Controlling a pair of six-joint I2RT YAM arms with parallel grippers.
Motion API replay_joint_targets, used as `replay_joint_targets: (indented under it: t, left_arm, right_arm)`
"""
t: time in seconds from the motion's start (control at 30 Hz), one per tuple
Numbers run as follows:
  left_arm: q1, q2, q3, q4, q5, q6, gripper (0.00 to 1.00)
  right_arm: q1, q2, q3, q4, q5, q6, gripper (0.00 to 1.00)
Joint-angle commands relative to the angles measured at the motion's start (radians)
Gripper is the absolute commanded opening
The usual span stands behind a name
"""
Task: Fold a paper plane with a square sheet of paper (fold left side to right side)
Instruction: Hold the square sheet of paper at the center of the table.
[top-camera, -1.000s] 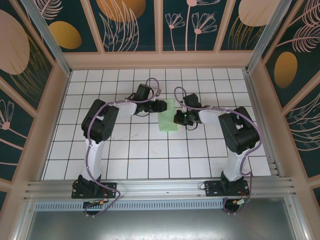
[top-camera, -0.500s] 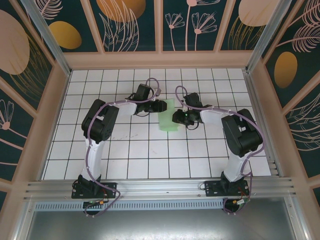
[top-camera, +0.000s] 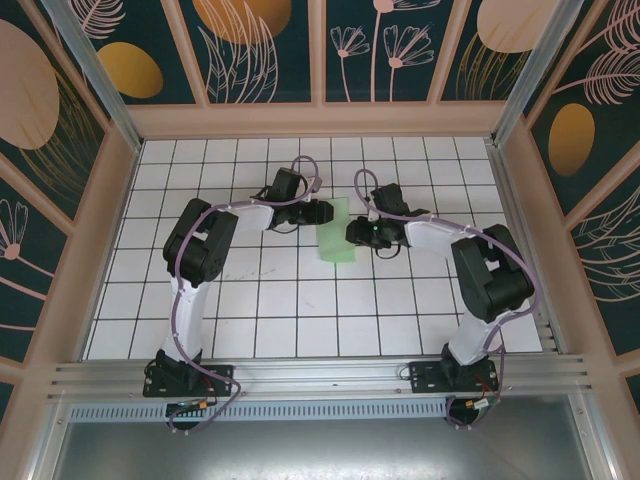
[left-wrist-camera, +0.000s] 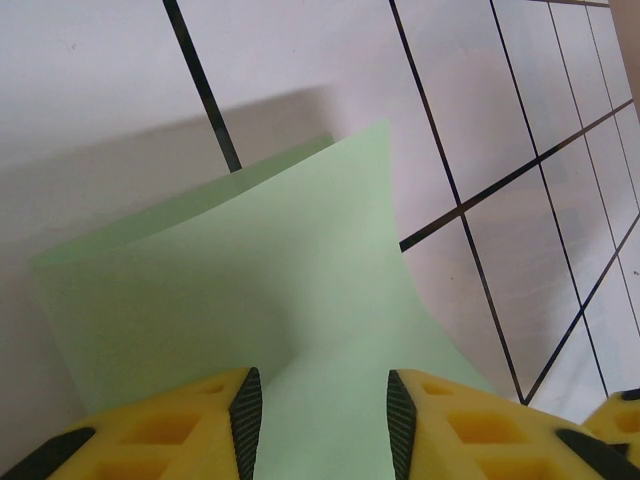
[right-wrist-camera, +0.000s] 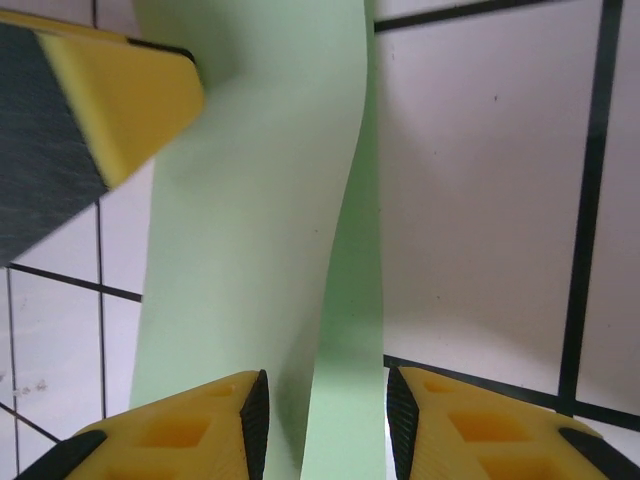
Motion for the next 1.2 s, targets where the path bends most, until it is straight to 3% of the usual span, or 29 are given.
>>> replay_joint_targets:
  t: [0.0, 0.27, 1.17]
  left_arm:
    - [0.008, 0.032, -0.018, -0.003, -0.023, 0.003, 0.41]
    - [0.008, 0.03, -0.018, -0.011, -0.025, 0.009, 0.41]
    - [0.008, 0.029, -0.018, -0.015, -0.023, 0.013, 0.41]
  right_arm:
    - [0.008, -0.076, 0.019, -0.009, 0.024, 0.001, 0.4]
    - [0.044, -0.019, 0.023, 0.078, -0.125, 0.041, 0.4]
    - [0.044, 0.142, 0.064, 0.002, -0.043, -0.014, 0.39]
